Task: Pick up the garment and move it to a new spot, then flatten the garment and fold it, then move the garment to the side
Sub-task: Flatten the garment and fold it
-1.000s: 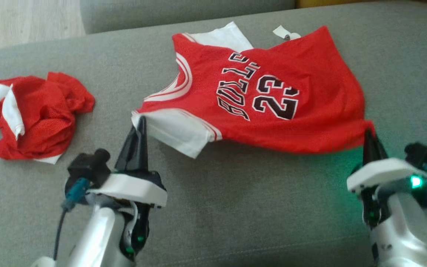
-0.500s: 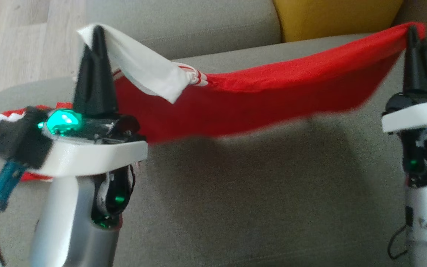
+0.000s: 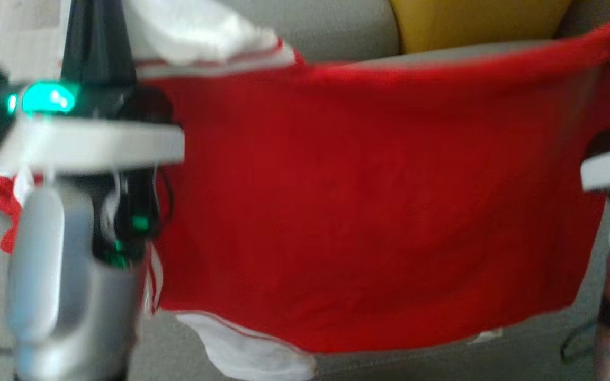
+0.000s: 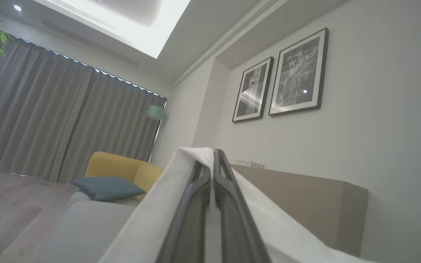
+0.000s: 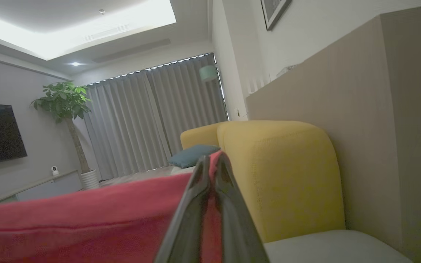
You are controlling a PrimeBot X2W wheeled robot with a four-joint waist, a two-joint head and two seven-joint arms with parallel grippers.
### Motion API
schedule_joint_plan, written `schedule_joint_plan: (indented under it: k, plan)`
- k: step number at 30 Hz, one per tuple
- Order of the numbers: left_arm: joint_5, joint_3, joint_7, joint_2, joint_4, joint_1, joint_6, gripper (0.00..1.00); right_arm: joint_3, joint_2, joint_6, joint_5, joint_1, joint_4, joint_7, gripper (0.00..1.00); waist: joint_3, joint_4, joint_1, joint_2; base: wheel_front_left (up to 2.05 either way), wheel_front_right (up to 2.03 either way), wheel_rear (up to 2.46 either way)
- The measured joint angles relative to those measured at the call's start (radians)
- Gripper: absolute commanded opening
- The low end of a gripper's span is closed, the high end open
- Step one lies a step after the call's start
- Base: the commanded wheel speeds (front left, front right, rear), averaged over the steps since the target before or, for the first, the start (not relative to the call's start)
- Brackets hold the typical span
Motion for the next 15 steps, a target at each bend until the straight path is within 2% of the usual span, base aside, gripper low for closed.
schedule_joint_plan:
  k: [4, 7, 12, 15]
  plan:
    - [-0.019, 0.032, 0.033, 0.020, 0.188, -0.183, -0.024, 0.00, -0.012, -0.002, 0.000, -0.012, -0.192, 0.132, 0.002, 0.00, 0.064, -0.001, 0.0000, 0.0000, 0.00, 0.00, 0.00]
    - [-0.007, 0.038, 0.028, 0.044, 0.348, -0.373, -0.058, 0.00, 0.020, -0.025, 0.000, -0.038, -0.395, 0.263, -0.029, 0.00, 0.132, 0.000, 0.0000, 0.0000, 0.00, 0.00, 0.00]
    - [0.009, 0.053, -0.028, 0.055, 0.598, -0.665, -0.096, 0.00, 0.040, -0.072, 0.000, -0.050, -0.725, 0.570, -0.151, 0.00, 0.248, 0.002, 0.0000, -0.0001, 0.00, 0.00, 0.00]
    - [0.020, 0.057, -0.090, 0.055, 0.722, -0.806, -0.113, 0.00, 0.053, -0.098, 0.000, -0.068, -0.878, 0.738, -0.266, 0.00, 0.308, 0.005, 0.0000, -0.0001, 0.00, 0.00, 0.00]
